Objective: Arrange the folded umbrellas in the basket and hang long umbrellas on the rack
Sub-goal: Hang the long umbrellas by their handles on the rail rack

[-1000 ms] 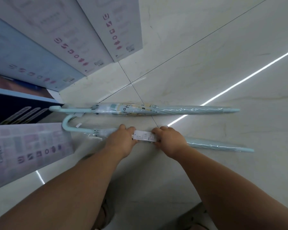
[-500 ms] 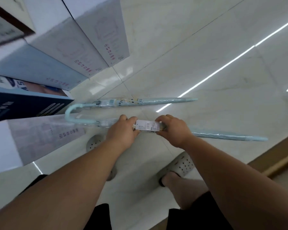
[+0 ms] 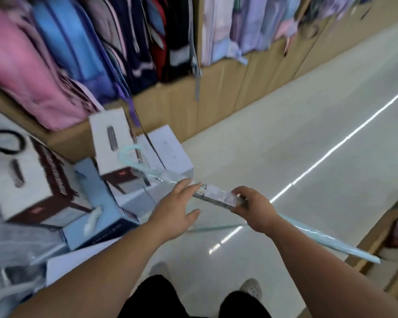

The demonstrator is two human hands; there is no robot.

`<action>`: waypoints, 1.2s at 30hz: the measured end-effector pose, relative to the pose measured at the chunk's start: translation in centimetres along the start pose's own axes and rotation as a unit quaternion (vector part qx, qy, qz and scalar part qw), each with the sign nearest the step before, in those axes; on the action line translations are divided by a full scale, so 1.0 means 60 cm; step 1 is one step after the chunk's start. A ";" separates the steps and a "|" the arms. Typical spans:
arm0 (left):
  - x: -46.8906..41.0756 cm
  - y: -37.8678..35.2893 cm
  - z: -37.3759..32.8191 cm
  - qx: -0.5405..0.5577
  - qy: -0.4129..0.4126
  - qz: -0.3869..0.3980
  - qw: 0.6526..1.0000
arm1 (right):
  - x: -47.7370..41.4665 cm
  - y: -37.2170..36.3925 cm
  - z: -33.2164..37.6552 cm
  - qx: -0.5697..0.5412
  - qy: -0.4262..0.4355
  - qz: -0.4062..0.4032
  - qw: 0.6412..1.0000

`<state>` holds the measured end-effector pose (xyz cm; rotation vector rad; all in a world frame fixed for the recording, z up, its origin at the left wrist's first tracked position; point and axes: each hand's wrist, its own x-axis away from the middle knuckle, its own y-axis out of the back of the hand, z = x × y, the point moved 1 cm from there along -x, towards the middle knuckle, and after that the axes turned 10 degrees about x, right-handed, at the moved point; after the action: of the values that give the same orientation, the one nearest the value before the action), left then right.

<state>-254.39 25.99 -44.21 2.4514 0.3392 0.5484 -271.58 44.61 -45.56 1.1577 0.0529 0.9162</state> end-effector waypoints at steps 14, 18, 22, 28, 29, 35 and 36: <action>0.108 0.288 -0.199 0.477 0.043 -0.259 0.839 | 0.090 0.166 0.378 -0.230 0.126 -0.142 0.954; 0.141 0.310 -0.215 0.522 0.020 -0.340 0.782 | 0.105 0.159 0.445 -0.211 0.197 -0.138 0.947; 0.182 0.347 -0.202 0.500 0.001 -0.411 0.762 | 0.120 0.157 0.493 -0.259 0.286 -0.054 0.921; 0.289 0.403 -0.182 0.507 -0.046 -0.373 0.776 | 0.158 0.166 0.561 -0.352 0.299 0.058 0.885; 0.305 0.415 -0.178 0.507 -0.058 -0.362 0.780 | 0.169 0.163 0.576 -0.354 0.302 0.084 0.881; 0.409 0.490 -0.126 0.469 -0.103 -0.367 0.796 | 0.225 0.111 0.676 -0.353 0.354 0.117 0.858; 0.427 0.502 -0.110 0.462 -0.103 -0.378 0.796 | 0.234 0.096 0.697 -0.357 0.360 0.112 0.855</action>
<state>-231.45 14.72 -13.32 2.8336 1.7264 -0.3450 -245.94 22.38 -16.78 0.0866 0.1700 1.3872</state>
